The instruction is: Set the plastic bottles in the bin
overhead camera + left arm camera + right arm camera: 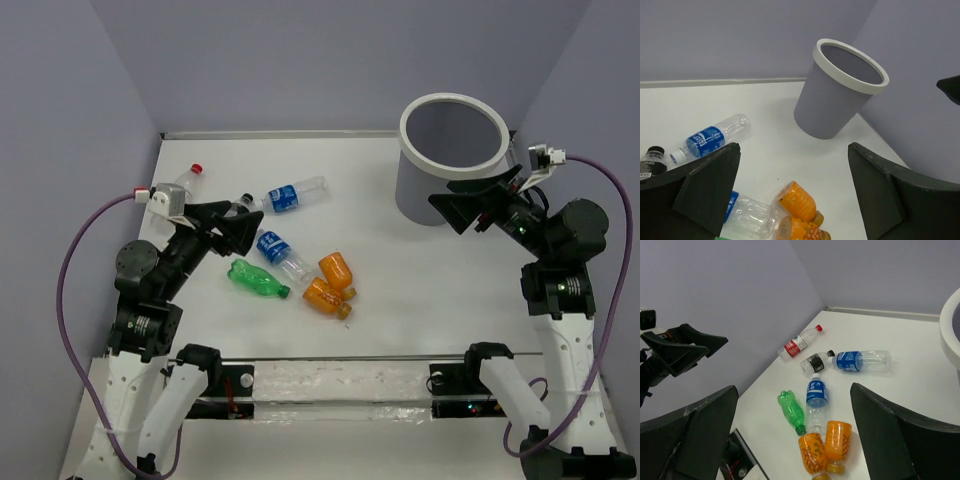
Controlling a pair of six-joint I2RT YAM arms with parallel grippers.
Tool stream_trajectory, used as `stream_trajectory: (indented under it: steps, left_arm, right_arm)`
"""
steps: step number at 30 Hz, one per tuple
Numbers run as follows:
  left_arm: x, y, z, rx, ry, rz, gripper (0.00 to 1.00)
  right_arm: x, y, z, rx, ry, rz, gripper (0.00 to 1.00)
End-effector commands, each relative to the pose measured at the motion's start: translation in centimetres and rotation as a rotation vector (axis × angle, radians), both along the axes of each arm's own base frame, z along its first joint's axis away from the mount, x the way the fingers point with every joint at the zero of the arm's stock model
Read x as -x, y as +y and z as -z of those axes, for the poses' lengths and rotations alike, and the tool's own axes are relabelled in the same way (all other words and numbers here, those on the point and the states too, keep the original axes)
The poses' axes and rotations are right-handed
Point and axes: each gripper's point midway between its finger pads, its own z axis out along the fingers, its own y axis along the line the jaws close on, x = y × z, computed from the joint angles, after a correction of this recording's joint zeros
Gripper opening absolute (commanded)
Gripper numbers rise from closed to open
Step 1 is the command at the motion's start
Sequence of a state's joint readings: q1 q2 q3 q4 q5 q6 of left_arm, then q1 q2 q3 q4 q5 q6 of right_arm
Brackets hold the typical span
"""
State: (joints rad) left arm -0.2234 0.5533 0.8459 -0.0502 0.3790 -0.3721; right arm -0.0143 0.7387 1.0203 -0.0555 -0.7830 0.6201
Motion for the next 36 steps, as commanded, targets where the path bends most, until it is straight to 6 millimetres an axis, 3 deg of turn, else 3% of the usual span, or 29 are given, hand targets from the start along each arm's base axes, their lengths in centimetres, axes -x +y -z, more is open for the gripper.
stream_trajectory:
  steps: [1,4,6,9,12,13,14,16,17,19,23,24,25,29,36]
  left_arm:
    - [0.1,0.3,-1.4,0.002,-0.041,-0.019,0.99]
    - [-0.3,0.3,-1.9,-0.001,-0.050,-0.026,0.99]
    - [-1.4,0.7,-1.7,-0.014,-0.030,-0.064,0.99]
    - [-4.0,1.7,-0.4,-0.054,0.039,-0.152,0.99]
    - [-7.3,3.2,1.7,-0.124,0.166,-0.269,0.97]
    - [-8.0,4.1,3.6,-0.170,0.248,-0.322,0.95]
    - [-9.7,4.3,4.5,-0.207,0.311,-0.349,0.92]
    - [-11.2,5.6,6.7,-0.285,0.391,-0.436,0.90]
    - [-12.6,5.4,8.6,-0.331,0.441,-0.449,0.89]
    - [-14.4,5.3,9.4,-0.375,0.451,-0.479,0.88]
    - [-18.6,1.9,12.6,-0.523,0.451,-0.416,0.84]
    - [-19.5,-0.3,12.0,-0.545,0.370,-0.323,0.85]
    - [-20.3,-1.4,13.2,-0.570,0.361,-0.276,0.85]
    - [-22.8,-5.5,14.6,-0.660,0.270,-0.077,0.88]
    - [-27.0,-7.8,19.6,-0.886,0.315,0.009,0.94]
  right_arm:
    - [0.4,0.0,-0.8,0.017,-0.034,-0.004,1.00]
    - [-0.2,0.0,-0.5,0.014,-0.028,-0.003,1.00]
    - [-0.6,0.2,-0.6,0.003,-0.044,-0.013,1.00]
    - [-2.2,0.5,1.3,-0.003,0.000,-0.022,1.00]
    - [-3.5,1.1,3.6,0.029,0.042,-0.020,1.00]
    - [-3.9,1.1,4.1,0.035,0.055,-0.002,1.00]
    - [-4.1,1.5,5.0,0.054,0.064,-0.010,1.00]
    - [-4.6,1.6,6.0,0.063,0.087,0.012,1.00]
    - [-4.5,2.2,6.6,0.075,0.090,0.001,1.00]
    - [-4.5,2.6,7.0,0.084,0.096,0.000,1.00]
    - [-4.4,2.9,7.6,0.096,0.098,-0.013,1.00]
    - [-4.2,3.1,7.7,0.100,0.096,-0.018,1.00]
    - [-4.1,3.0,7.6,0.099,0.089,-0.013,1.00]
    - [-3.4,3.2,8.1,0.106,0.107,-0.027,1.00]
    - [-3.0,4.0,8.3,0.109,0.118,-0.066,1.00]
